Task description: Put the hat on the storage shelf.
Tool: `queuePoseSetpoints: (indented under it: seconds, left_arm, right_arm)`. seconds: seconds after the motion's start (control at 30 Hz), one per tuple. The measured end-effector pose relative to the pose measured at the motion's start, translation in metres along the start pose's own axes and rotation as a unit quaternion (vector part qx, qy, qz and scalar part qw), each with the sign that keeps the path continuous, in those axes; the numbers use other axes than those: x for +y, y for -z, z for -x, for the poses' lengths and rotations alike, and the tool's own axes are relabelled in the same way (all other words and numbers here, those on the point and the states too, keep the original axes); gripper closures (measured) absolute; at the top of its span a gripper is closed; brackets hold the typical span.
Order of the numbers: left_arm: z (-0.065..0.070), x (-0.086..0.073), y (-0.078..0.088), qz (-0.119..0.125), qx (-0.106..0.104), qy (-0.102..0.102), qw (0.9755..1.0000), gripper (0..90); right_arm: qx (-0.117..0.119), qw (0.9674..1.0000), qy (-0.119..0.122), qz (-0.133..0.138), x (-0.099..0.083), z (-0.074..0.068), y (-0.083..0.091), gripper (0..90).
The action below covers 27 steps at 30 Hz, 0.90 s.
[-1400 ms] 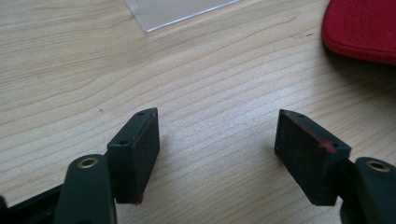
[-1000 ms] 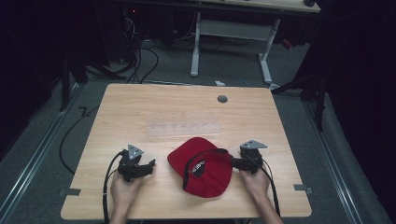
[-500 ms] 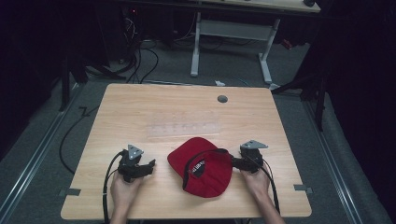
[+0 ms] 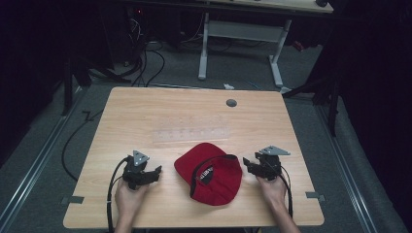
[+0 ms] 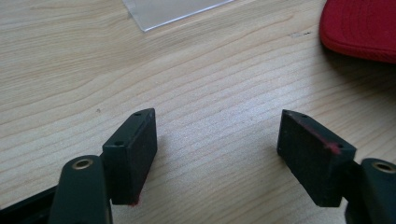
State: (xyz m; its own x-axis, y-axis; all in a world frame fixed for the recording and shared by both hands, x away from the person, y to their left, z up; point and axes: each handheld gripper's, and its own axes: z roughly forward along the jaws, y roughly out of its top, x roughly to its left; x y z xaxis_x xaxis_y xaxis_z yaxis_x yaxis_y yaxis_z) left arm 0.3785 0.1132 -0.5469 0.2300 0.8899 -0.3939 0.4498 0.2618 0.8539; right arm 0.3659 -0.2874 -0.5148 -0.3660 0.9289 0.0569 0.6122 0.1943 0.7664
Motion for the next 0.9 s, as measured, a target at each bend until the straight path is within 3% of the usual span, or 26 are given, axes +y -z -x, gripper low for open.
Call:
queuePoseSetpoints:
  seconds: [0.47,0.6,0.9]
  left_arm:
    - [0.000,0.000,0.000,-0.002,0.000,0.000,1.0000,28.3]
    - [0.000,0.000,0.000,-0.002,0.000,0.000,1.0000,28.3]
    - [0.000,0.000,0.000,-0.002,0.000,0.000,1.0000,28.2]
  right_arm:
    - [0.049,0.9978,-0.020,0.039,0.005,-0.003,0.027,39.8]
    - [0.074,0.9956,-0.008,0.056,0.009,-0.010,0.035,37.7]
    - [0.107,0.9927,0.012,0.054,0.015,-0.025,0.029,33.9]
